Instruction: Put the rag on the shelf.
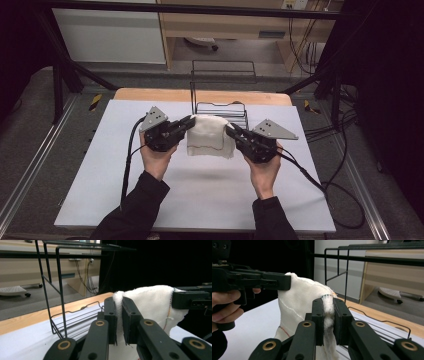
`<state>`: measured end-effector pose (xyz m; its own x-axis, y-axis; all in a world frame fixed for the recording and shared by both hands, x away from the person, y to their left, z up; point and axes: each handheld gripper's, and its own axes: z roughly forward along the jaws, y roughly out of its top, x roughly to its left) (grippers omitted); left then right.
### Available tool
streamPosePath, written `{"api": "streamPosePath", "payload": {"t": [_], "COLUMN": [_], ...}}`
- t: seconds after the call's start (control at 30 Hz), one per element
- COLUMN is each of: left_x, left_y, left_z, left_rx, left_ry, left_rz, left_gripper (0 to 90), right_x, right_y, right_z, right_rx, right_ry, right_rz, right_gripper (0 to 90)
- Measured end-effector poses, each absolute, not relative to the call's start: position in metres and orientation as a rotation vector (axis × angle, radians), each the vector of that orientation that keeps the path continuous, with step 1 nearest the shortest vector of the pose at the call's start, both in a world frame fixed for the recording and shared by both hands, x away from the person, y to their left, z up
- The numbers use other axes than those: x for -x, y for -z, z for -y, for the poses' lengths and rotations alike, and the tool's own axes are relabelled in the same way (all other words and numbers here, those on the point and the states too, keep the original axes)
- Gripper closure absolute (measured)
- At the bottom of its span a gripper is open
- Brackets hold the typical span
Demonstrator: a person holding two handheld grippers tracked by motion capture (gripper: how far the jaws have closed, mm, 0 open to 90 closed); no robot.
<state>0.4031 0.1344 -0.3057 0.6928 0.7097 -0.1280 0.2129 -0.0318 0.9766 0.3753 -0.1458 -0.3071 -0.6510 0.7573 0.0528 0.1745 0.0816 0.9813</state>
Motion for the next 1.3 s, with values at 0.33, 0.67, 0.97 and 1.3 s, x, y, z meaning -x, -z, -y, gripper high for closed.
{"api": "streamPosePath", "payload": {"t": [0.33, 0.67, 0.97, 1.3], "left_x": [-0.408, -0.413, -0.417, -0.421], "left_y": [0.289, 0.277, 0.265, 0.250], "left_z": [-0.130, -0.128, -0.127, -0.126], "left_rx": [-1.566, -1.535, -1.507, -1.479], "left_ry": [-0.487, -0.503, -0.525, -0.555], "left_rz": [-0.759, -0.754, -0.745, -0.729], "left_gripper": [82.9, 82.9, 82.9, 83.0], "right_x": [-0.378, -0.383, -0.388, -0.394], "right_y": [0.292, 0.278, 0.265, 0.248], "right_z": [0.148, 0.149, 0.148, 0.147], "right_rx": [-0.898, -0.872, -0.851, -0.826], "right_ry": [-1.618, -1.618, -1.617, -1.619], "right_rz": [-1.827, -1.788, -1.757, -1.724], "right_gripper": [80.7, 80.7, 80.7, 80.7]}}
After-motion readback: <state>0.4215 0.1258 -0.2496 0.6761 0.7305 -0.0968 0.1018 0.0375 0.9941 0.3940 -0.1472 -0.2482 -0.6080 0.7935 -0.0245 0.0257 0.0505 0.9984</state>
